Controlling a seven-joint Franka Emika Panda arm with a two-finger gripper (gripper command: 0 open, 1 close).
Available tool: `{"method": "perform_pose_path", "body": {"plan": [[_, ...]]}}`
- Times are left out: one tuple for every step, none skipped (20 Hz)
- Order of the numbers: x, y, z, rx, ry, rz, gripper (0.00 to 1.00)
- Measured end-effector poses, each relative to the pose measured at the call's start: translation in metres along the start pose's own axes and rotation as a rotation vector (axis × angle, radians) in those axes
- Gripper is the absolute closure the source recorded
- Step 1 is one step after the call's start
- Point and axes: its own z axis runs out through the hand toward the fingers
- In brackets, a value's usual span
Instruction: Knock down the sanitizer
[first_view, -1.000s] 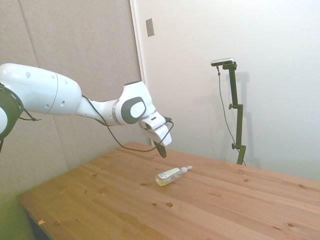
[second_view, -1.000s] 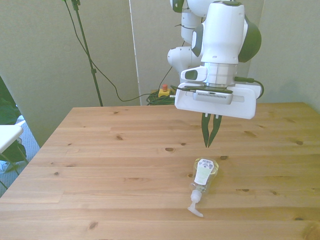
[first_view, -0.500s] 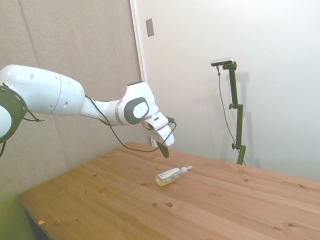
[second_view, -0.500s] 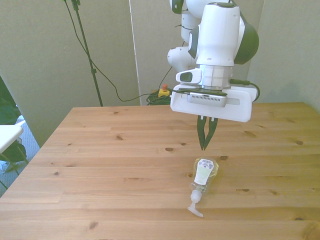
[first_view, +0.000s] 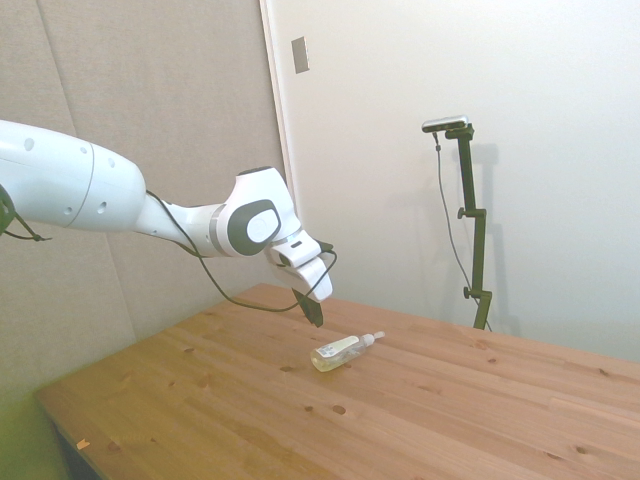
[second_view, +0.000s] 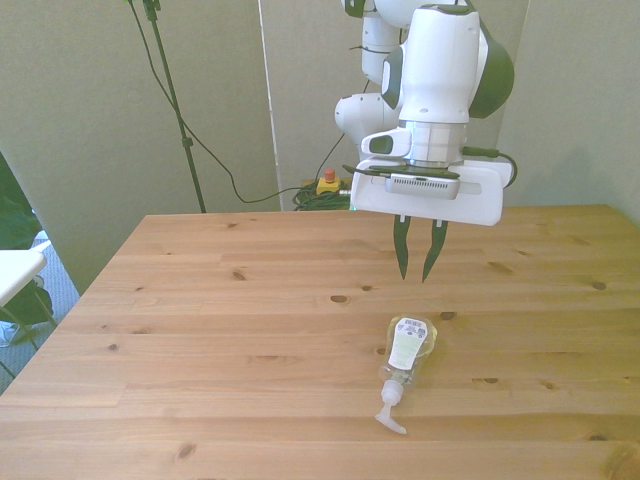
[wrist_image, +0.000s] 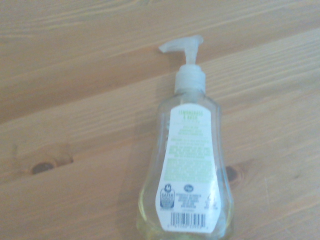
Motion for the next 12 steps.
{"method": "perform_pose_path", "body": {"plan": [[-0.005, 0.003, 0.000, -0.004, -0.005, -0.007, 0.00], [-0.010, 0.007, 0.000, -0.007, -0.009, -0.015, 0.00], [-0.016, 0.010, 0.000, -0.012, -0.014, -0.025, 0.00], [-0.021, 0.014, 0.000, -0.017, -0.018, -0.034, 0.00], [-0.026, 0.018, 0.000, -0.021, -0.022, -0.045, 0.00], [-0.031, 0.022, -0.001, -0.024, -0.026, -0.055, 0.00], [-0.036, 0.025, -0.001, -0.027, -0.029, -0.065, 0.00], [-0.041, 0.029, -0.002, -0.030, -0.032, -0.074, 0.00], [-0.046, 0.033, -0.003, -0.031, -0.035, -0.081, 0.00], [-0.050, 0.037, -0.004, -0.033, -0.038, -0.086, 0.00], [-0.055, 0.041, -0.006, -0.035, -0.042, -0.090, 0.00], [-0.059, 0.045, -0.006, -0.037, -0.048, -0.094, 0.00]]}}
